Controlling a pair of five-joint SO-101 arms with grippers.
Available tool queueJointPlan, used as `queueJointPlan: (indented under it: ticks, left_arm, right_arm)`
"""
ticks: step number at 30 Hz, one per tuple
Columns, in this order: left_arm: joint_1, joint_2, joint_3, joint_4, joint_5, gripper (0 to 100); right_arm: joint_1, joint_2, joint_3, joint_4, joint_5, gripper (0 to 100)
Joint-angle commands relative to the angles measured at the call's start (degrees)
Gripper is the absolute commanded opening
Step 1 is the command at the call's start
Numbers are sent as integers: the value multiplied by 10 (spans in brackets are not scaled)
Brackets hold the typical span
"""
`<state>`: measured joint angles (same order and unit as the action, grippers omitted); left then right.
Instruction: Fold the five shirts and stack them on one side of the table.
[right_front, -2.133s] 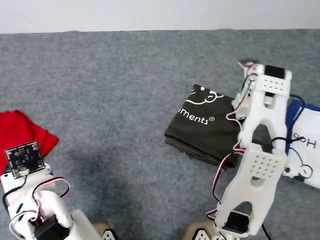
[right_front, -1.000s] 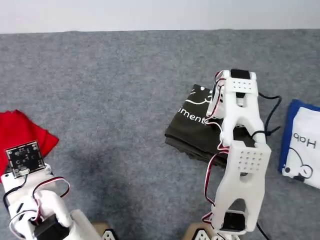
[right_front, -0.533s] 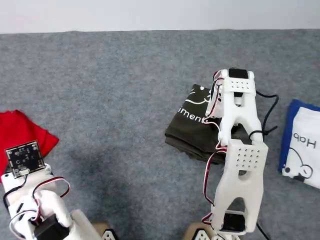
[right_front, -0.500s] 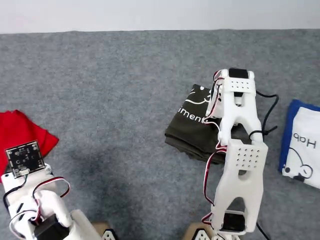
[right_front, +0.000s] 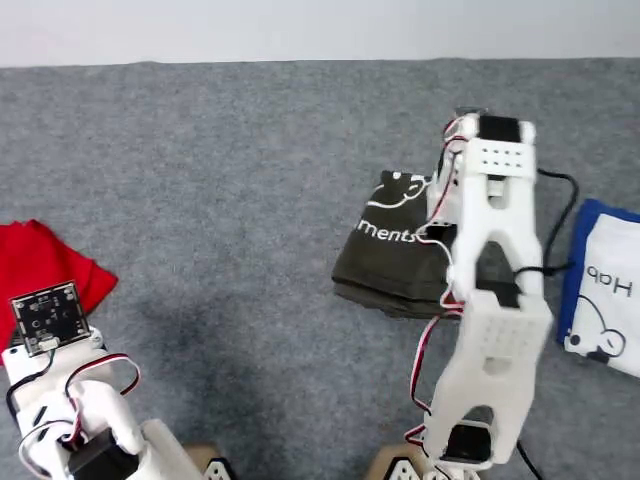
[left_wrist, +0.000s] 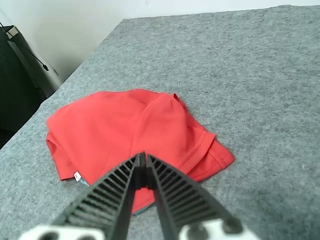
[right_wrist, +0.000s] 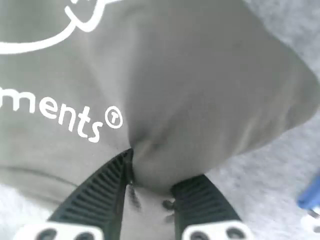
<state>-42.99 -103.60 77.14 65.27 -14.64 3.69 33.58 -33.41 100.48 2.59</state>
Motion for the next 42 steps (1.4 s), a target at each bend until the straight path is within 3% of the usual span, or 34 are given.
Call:
queueJointPlan:
  ticks: [1, 13, 23, 28, 42]
  left_arm:
    - [-4, -5, -20, 2, -5, 6]
    - [-4, -5, -15, 2, -5, 6]
    - [-4, -5, -14, 2, -6, 6]
    - [-4, -5, -14, 2, -40, 6]
    - [-4, -5, -14, 2, -44, 6]
  right_arm:
    - [30, -124, 69, 26, 63, 10]
    - [204, -269, 122, 25, 228, 10]
    - [238, -333, 121, 24, 244, 10]
    - [266, -335, 120, 21, 271, 10]
    - [357, -335, 120, -55, 313, 10]
